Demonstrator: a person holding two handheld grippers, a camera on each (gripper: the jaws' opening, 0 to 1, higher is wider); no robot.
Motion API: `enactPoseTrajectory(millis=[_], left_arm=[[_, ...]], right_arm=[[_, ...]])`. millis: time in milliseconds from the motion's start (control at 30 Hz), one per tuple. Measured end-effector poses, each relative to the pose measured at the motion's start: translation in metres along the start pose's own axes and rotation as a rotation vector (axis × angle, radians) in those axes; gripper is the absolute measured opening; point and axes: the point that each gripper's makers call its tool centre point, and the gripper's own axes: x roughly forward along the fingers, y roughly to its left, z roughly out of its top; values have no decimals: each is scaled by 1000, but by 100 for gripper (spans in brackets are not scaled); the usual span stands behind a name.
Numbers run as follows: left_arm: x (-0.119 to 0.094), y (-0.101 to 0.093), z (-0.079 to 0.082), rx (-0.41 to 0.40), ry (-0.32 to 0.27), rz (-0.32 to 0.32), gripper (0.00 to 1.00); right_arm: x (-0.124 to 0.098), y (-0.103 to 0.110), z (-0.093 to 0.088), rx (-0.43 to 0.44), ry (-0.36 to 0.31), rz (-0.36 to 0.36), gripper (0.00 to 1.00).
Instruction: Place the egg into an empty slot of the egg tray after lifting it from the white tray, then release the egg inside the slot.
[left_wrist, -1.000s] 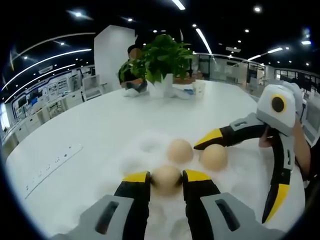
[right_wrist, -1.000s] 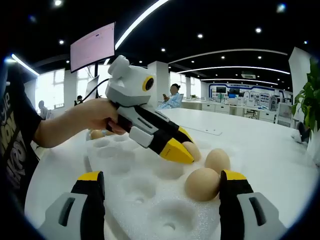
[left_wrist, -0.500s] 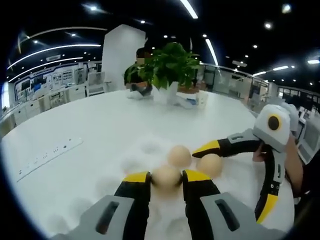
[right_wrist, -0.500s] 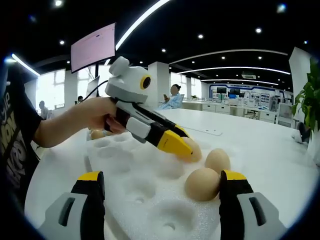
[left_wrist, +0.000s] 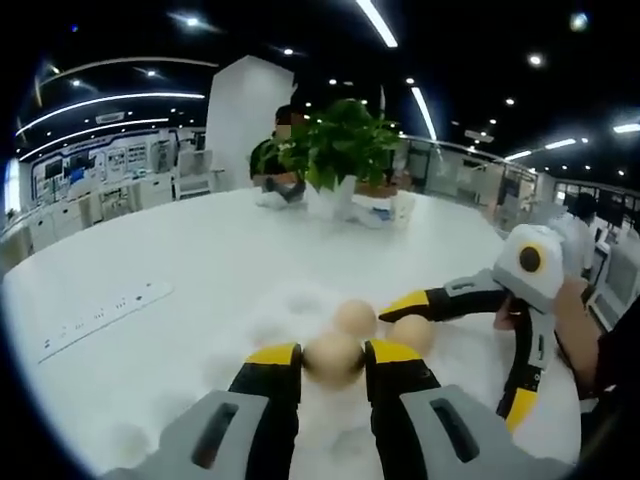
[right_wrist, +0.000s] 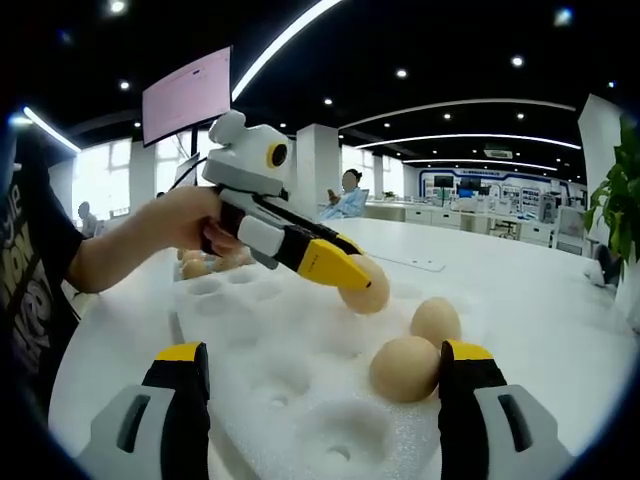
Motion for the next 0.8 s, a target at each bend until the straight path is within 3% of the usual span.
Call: enactPoseTrajectory(millis=[500,800], left_arm=[[-19,1,11,2,-33,-3,24],[-33,12,18,-4,-59,3,24]], right_arm=[[0,-2,0,-2,-2,1,99],[0,-3,1,-2,-6,5,100]])
